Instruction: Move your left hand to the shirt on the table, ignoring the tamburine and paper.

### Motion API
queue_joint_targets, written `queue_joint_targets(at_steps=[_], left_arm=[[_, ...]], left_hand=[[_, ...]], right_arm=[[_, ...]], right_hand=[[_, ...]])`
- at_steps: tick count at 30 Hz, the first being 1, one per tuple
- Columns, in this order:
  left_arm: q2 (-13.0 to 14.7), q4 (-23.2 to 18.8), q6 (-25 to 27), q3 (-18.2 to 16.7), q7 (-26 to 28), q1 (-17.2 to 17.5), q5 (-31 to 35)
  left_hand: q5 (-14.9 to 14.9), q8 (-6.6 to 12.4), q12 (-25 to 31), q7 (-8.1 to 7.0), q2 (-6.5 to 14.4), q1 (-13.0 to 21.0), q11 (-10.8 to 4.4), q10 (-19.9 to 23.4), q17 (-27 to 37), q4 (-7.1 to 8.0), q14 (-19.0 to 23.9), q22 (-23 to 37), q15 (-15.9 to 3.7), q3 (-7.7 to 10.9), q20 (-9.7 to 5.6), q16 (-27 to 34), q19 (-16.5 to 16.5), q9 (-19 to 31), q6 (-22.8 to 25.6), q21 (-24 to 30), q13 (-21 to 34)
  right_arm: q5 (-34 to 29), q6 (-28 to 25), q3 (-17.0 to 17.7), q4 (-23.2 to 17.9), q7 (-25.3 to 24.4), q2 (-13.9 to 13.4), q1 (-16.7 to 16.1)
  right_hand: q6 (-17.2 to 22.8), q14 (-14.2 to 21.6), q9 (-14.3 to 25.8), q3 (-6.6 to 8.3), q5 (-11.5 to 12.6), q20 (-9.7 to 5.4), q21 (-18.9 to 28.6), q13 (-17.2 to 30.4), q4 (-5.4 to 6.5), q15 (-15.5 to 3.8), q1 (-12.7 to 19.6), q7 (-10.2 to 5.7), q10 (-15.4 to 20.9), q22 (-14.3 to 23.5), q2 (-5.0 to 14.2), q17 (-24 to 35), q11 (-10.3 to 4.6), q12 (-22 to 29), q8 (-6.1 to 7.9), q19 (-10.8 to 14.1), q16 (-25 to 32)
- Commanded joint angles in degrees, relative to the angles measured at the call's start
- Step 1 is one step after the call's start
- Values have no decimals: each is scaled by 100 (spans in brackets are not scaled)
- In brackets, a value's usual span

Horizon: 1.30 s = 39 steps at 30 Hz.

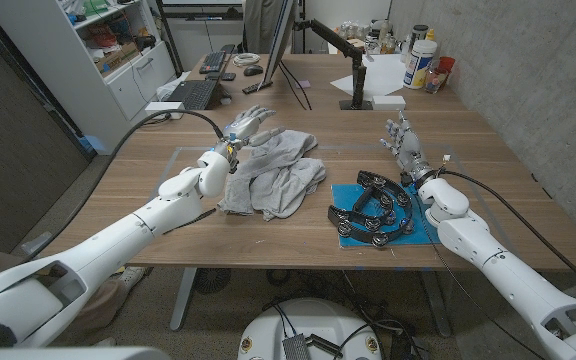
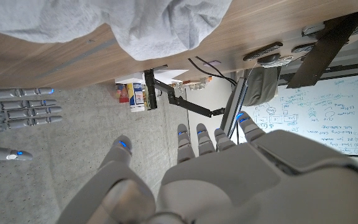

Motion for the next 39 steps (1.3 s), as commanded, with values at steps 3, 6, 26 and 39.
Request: queue_joint_targets(at_steps=[3, 6, 26, 39], left_arm=[[-82, 302, -201, 234, -135, -295, 111], [-84, 363, -300, 257, -128, -326, 110], [-273, 724, -746, 461, -64, -433, 147], [-368, 796, -783, 508, 75, -397, 186]], left_hand=[[-15, -15, 0, 44, 31, 45, -4, -30, 2, -45, -35, 18, 28, 27, 2, -28, 7, 12, 5, -17, -4], [-15, -17, 3, 44, 33, 46, -6, -21, 2, -48, -35, 18, 22, 26, -9, -29, 17, 12, 6, -23, -5], [-21, -19, 10, 33, 47, 62, -15, 11, 2, -81, -3, 19, -19, 22, -93, -27, 118, 13, 41, -53, -11], [-23, -22, 7, 31, 56, 72, -12, 12, 1, -101, -15, 19, -24, 21, -102, -37, 145, 13, 55, -84, -14]], right_arm=[[13, -26, 37, -30, -29, -41, -27], [31, -67, 42, -51, -52, -43, -38], [33, -51, 27, 15, 8, -39, -12], [58, -38, 44, 72, 36, -42, -9]], right_hand=[[34, -65, 22, -36, 3, 26, -25, 2, 2, 12, -21, 38, -18, 19, 31, -3, 53, 2, 9, 33, -13], [35, -68, 22, -38, 3, 27, -36, 2, 1, 15, -21, 32, -19, 20, 34, -4, 46, 2, 9, 35, -14], [42, -69, 22, -49, 3, 27, -86, 1, -2, 3, -21, 32, -22, 20, 44, -9, 51, 1, 10, 58, -12], [49, -67, 22, -58, 2, 27, -126, 1, -5, 0, -20, 34, -20, 21, 52, -12, 35, 3, 10, 76, -10]])
